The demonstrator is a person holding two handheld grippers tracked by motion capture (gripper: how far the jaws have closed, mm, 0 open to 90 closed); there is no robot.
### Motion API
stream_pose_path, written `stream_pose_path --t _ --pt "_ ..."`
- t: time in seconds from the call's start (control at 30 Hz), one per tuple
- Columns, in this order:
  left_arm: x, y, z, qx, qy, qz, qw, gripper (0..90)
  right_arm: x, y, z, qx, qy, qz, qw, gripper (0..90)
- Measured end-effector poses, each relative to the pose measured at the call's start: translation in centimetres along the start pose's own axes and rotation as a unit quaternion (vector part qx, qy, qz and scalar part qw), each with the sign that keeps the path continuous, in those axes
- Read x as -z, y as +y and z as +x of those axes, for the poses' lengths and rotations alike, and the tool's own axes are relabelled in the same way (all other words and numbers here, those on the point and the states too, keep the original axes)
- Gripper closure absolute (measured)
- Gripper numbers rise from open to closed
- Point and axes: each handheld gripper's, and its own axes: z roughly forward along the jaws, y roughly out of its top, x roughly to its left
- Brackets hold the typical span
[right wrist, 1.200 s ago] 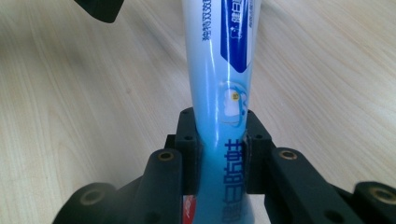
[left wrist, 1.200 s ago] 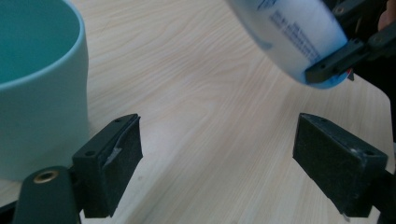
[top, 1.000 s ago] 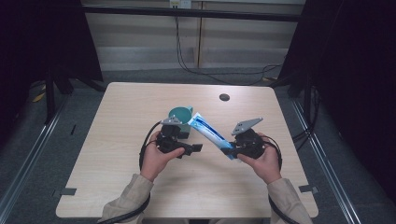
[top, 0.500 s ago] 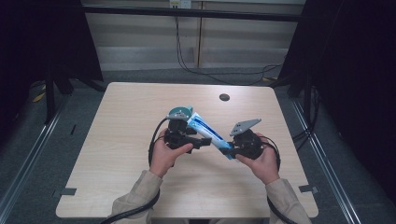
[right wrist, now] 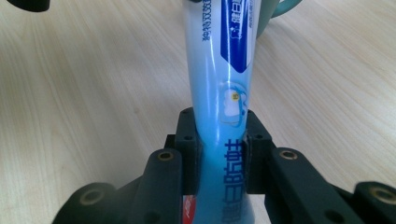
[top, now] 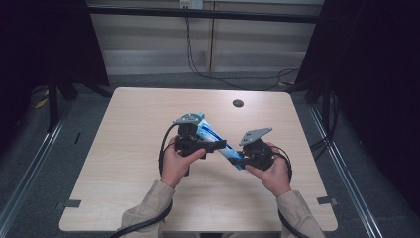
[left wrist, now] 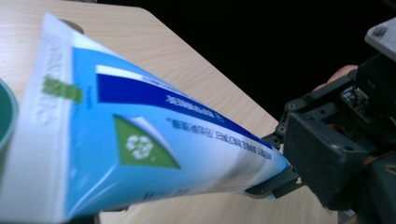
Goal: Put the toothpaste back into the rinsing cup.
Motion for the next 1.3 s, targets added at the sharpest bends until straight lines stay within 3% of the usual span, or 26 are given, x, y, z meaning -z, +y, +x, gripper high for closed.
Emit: stream_pose_path --t 0.07,0.17,0.33,0.5,0.73,1.07,1.17,1.3 --pt "0.1 0.0 0.0 0.007 -0.001 -0.008 0.9999 28.1 0.0 0.1 0.1 0.002 0.001 0.000 1.0000 73.1" --pt "0.2 0.1 -0.2 -0.001 0.009 -0.012 0.9999 30.1 -0.1 0.2 0.3 -0.002 -0.004 -0.003 1.0000 72.9" --pt "0.8 0.3 -0.2 0.009 0.010 -0.029 0.9995 44.0 -0.4 0.1 0.6 -0.003 0.000 -0.016 0.9999 72.3" --pt "1.2 0.4 -0.1 0.023 0.008 -0.039 0.9989 50.5 -0.8 0.4 1.0 -0.003 -0.002 -0.021 0.9998 71.8" --pt "1.5 1.0 -0.7 0.009 0.005 -0.044 0.9990 61.7 -1.6 0.6 1.6 -0.007 0.006 -0.031 0.9995 69.2" --pt "1.8 1.6 -1.8 -0.009 0.018 -0.050 0.9985 72.2 -2.2 0.9 2.2 -0.017 0.006 -0.050 0.9986 61.2" --pt "1.9 1.8 -1.9 -0.014 0.020 -0.052 0.9983 73.4 -2.3 1.0 2.2 -0.024 0.013 -0.058 0.9979 56.9" --pt "2.1 2.1 -2.1 -0.029 0.025 -0.049 0.9981 74.3 -2.2 0.9 2.0 -0.047 0.032 -0.075 0.9956 43.3"
